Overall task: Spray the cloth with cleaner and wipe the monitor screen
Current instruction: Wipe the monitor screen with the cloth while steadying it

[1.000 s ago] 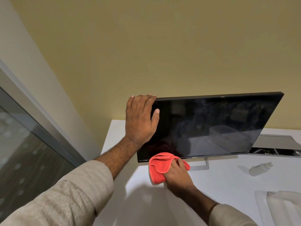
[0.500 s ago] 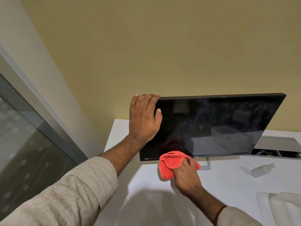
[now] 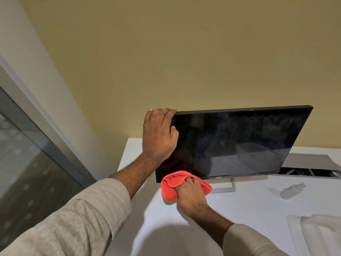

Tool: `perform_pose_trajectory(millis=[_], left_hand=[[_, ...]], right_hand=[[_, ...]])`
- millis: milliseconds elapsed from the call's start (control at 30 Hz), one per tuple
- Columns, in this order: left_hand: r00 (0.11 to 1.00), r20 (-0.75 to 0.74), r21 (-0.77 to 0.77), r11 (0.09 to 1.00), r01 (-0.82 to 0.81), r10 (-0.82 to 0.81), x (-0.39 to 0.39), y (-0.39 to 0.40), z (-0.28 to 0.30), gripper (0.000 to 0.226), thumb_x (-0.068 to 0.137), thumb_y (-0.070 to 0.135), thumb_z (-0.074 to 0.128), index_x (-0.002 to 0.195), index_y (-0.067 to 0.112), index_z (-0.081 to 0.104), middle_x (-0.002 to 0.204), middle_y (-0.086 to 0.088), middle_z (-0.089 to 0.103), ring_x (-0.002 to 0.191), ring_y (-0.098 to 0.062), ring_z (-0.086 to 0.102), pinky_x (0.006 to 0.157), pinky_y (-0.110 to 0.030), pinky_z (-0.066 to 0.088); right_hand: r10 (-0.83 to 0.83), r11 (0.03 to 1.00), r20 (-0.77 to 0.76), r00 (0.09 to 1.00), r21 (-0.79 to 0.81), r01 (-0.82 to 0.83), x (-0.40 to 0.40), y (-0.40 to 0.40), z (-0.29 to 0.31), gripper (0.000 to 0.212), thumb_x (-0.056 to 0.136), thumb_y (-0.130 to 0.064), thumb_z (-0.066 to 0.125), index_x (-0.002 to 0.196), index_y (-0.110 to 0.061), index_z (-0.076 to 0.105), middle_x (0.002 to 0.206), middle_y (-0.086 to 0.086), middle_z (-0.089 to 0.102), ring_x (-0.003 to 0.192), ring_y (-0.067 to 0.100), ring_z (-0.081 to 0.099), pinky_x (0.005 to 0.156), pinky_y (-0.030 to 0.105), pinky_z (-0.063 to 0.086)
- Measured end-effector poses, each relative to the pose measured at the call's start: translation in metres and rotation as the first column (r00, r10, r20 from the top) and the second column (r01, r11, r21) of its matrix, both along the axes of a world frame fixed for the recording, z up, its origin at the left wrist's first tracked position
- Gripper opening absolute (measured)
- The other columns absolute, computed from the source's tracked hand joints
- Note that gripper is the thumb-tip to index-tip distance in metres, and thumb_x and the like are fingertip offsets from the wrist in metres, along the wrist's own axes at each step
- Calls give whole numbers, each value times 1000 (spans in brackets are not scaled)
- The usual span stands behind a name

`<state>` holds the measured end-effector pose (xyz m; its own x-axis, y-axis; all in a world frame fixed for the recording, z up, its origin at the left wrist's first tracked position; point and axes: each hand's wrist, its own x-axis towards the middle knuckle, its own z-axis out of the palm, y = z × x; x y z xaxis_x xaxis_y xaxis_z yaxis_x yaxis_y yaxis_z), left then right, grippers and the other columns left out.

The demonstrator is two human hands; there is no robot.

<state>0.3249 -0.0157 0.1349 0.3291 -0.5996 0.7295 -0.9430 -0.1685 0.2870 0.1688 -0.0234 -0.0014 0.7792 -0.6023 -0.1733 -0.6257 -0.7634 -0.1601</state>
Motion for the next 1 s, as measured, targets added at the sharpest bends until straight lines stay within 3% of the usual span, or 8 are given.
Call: perform_pose_trajectory(millis=[200,333,433,567,667,800,900,1000], left_hand=[[1000,5,31,1000,1,-2,0,3,4,47,80,19,54,126,16,58,122,2,61,119,-19,52,125,-36,15],[1000,13,40,999,-26,26,-5,0,12,43,82,20,51,123,16,62,118,1,64,120,-22,54,125,-39,16],[999,40,74,997,-27,24,-7,0,17,48,83,19,46,127,14,64,124,-1,66,129,-28,51,125,-44,17],[999,47,128,991,22,-28,-7,2,19,58,81,17,42,136,10,59,134,-4,63,134,-29,49,124,-45,20],[999,25,131,991,35,-38,-7,3,18,59,79,16,44,136,11,59,133,-3,64,131,-27,52,123,-43,21],[999,1,132,990,53,-54,-5,4,19,60,77,15,45,135,12,59,131,-2,64,126,-25,54,122,-43,24],[998,0,129,989,70,-70,-3,4,20,60,75,14,46,133,14,60,129,0,64,123,-24,55,121,-41,24],[997,-12,115,991,73,-72,-3,3,19,59,74,14,47,132,14,61,128,1,65,121,-23,56,120,-42,25]], right_hand=[[-145,988,-2,989,59,145,-39,-19,1,63,90,-30,57,149,-27,35,151,0,42,134,22,43,112,31,29],[-344,904,199,918,335,266,-56,-15,2,33,89,-13,50,116,-28,64,96,-11,61,83,10,56,73,20,45],[-691,694,418,590,613,379,-50,-6,0,29,93,-3,45,97,-24,65,89,-2,68,81,18,63,66,20,47],[-968,247,251,32,909,335,-29,2,4,36,96,-6,51,131,-15,50,114,15,63,98,32,63,89,47,54],[-987,101,101,-121,995,3,-10,-4,22,37,89,0,61,124,-6,51,106,17,63,99,32,65,84,49,57],[-989,-61,-106,-103,927,-369,10,-20,53,8,87,3,57,91,-3,60,83,13,59,84,30,64,71,40,59],[-993,-7,-51,-105,925,-381,11,-21,48,18,81,9,45,74,-6,52,73,8,48,74,26,56,78,42,58],[-947,319,321,23,946,-57,5,-8,32,31,82,16,49,98,-10,54,83,13,55,78,26,59,86,44,57]])
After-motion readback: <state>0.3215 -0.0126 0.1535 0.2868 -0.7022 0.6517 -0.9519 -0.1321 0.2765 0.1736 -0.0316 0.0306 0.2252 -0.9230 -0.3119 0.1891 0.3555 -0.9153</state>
